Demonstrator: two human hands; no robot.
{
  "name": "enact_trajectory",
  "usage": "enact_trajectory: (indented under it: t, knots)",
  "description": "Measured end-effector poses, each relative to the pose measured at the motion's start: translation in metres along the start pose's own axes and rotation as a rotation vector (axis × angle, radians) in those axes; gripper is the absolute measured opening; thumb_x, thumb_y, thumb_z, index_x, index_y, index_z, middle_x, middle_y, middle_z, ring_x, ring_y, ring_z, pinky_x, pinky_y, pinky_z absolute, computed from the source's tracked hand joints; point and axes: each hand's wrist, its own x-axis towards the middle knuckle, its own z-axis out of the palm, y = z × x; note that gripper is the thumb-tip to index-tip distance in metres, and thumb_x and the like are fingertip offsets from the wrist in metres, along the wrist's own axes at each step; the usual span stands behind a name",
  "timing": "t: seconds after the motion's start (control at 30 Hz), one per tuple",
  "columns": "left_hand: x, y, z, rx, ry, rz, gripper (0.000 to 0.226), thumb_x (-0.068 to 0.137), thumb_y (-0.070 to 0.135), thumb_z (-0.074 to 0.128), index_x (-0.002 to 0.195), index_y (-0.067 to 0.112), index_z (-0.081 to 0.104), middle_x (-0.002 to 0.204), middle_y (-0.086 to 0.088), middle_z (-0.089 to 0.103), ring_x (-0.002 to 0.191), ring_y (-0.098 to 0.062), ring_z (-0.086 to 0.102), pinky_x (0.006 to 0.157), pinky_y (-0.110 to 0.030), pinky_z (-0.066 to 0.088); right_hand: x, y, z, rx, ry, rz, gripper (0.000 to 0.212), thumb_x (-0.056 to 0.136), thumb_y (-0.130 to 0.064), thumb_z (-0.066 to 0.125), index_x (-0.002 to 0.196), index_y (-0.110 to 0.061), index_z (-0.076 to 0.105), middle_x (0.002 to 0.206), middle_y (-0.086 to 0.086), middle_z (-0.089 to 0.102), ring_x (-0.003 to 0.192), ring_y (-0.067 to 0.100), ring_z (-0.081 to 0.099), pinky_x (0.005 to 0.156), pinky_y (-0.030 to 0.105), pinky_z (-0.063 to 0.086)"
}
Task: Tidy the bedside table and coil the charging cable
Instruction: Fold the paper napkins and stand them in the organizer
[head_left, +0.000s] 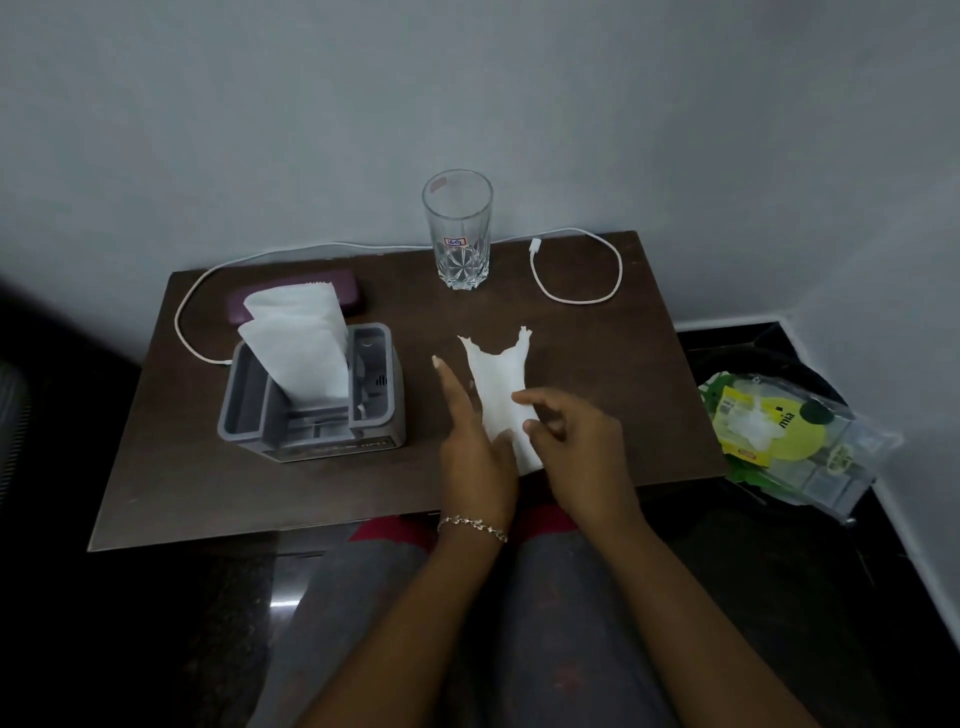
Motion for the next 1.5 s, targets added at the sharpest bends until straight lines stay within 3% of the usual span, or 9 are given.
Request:
enact_trajectory:
  t: [0.2,0.53,0.7,0.8,0.9,1.1,1.23,1.37,1.5]
  knots:
    - [-0.004,0.003,0.004,-0.064,-0.085,0.023,0.087,0.090,-0.005,0.039,0.133,0.037,-0.024,0.150,-0.005,0.033,0.117,-0.002,0.044,0.071,0.012,0.026,0.002,0.002,0.007,0.091,-0.002,0.087,0.031,0.080,0.005,0.060,0.098,-0.019,0.068,0.083,-0.015,0.066,0.077,-0.009,0.063,0.069,0.005,0.046]
    - [-0.005,-0.004,0.006,-0.009,-0.144,0.109,0.085,0.093,0.006,0.043,0.135,0.033,-0.025,0.151,-0.001,0.032,0.120,-0.016,0.053,0.081,-0.007,0.035,0.010,-0.003,0.006,0.134,-0.016,0.135,0.033,0.078,0.002,0.063,0.100,-0.022,0.061,0.074,-0.015,0.067,0.062,-0.008,0.063,0.057,0.005,0.045]
    - [-0.004,-0.006,0.007,0.004,-0.184,0.122,0.088,0.093,0.004,0.045,0.137,0.029,-0.027,0.147,0.009,0.030,0.118,-0.004,0.044,0.082,0.006,0.033,0.012,-0.003,0.006,0.136,-0.061,0.207,0.029,0.084,-0.008,0.059,0.112,-0.016,0.064,0.085,-0.006,0.073,0.080,0.006,0.069,0.075,0.025,0.055]
    - [0.000,-0.014,0.012,0.042,-0.171,0.199,0.094,0.092,0.008,0.046,0.130,0.039,-0.034,0.153,0.010,0.021,0.137,-0.020,0.034,0.109,-0.034,0.036,0.016,-0.006,0.010,0.203,-0.066,0.247,0.016,0.088,-0.024,0.059,0.097,-0.019,0.071,0.082,-0.004,0.074,0.082,0.009,0.070,0.080,0.033,0.056]
    - [-0.004,-0.011,0.011,-0.021,-0.206,0.232,0.098,0.087,0.015,0.047,0.129,0.039,-0.038,0.156,0.003,0.018,0.144,-0.017,0.019,0.116,-0.046,0.022,0.016,-0.012,0.011,0.404,-0.078,0.367,0.020,0.086,-0.033,0.063,0.090,-0.017,0.074,0.086,0.004,0.075,0.088,0.018,0.071,0.083,0.037,0.055]
    - [-0.025,0.017,-0.009,-0.346,-0.286,0.181,0.092,0.073,0.025,0.054,0.148,0.011,0.002,0.129,0.059,0.010,0.127,0.026,0.014,0.109,-0.010,0.025,0.010,-0.015,-0.004,0.801,-0.085,0.567,0.022,0.090,-0.014,0.056,0.108,-0.005,0.068,0.102,0.016,0.072,0.096,0.029,0.068,0.082,0.039,0.055]
    - [-0.033,0.039,-0.043,-0.589,-0.064,-0.110,0.068,0.080,0.031,0.067,0.138,0.026,0.032,0.141,0.010,0.044,0.125,-0.004,0.046,0.091,-0.018,0.045,-0.004,-0.019,-0.015,0.989,-0.226,0.650,0.030,0.085,-0.021,0.059,0.112,-0.008,0.064,0.113,0.016,0.068,0.103,0.030,0.065,0.094,0.047,0.049]
    - [-0.035,0.044,-0.088,-0.743,-0.247,-0.315,0.039,0.069,0.043,0.058,0.099,0.021,0.066,0.099,-0.001,0.074,0.085,-0.012,0.070,0.066,-0.022,0.057,-0.027,-0.043,-0.011,0.836,-0.329,0.575,0.015,0.083,-0.022,0.061,0.094,-0.014,0.068,0.095,0.009,0.073,0.087,0.025,0.067,0.080,0.041,0.053]
    - [-0.041,0.039,-0.122,-0.740,-0.094,-0.231,0.032,0.067,0.029,0.063,0.092,0.011,0.069,0.087,-0.004,0.075,0.078,-0.015,0.071,0.060,-0.021,0.055,-0.048,-0.074,0.001,0.636,-0.461,0.400,0.014,0.085,-0.022,0.063,0.098,-0.020,0.068,0.096,0.003,0.074,0.085,0.018,0.071,0.070,0.031,0.056]
